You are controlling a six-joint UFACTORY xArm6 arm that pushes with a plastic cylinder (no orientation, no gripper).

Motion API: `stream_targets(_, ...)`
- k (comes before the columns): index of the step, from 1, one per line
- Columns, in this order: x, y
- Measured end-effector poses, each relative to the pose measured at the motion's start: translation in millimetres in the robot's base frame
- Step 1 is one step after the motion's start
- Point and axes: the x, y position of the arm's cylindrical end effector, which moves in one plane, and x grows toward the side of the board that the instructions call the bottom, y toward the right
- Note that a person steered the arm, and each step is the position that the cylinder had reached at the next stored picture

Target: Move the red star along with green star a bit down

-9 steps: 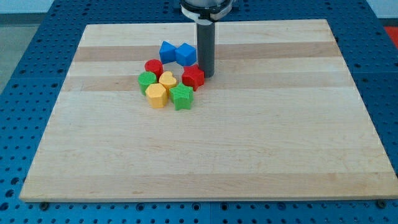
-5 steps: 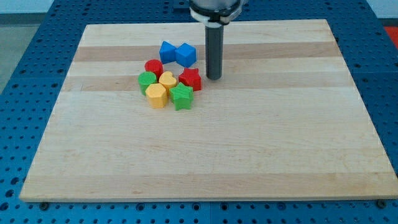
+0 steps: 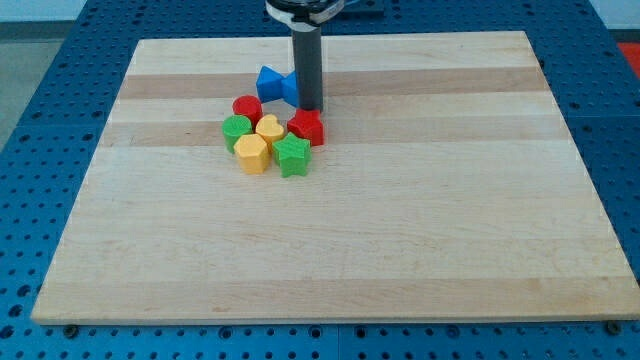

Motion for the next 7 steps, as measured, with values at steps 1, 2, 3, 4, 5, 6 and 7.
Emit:
stream_targets(1,2,0)
stream_targets(2,3,1)
stream_targets(3,9,1)
stream_targets(4,13,1)
stream_targets(5,14,1)
stream_targets(6,20,1)
stream_targets(7,20,1)
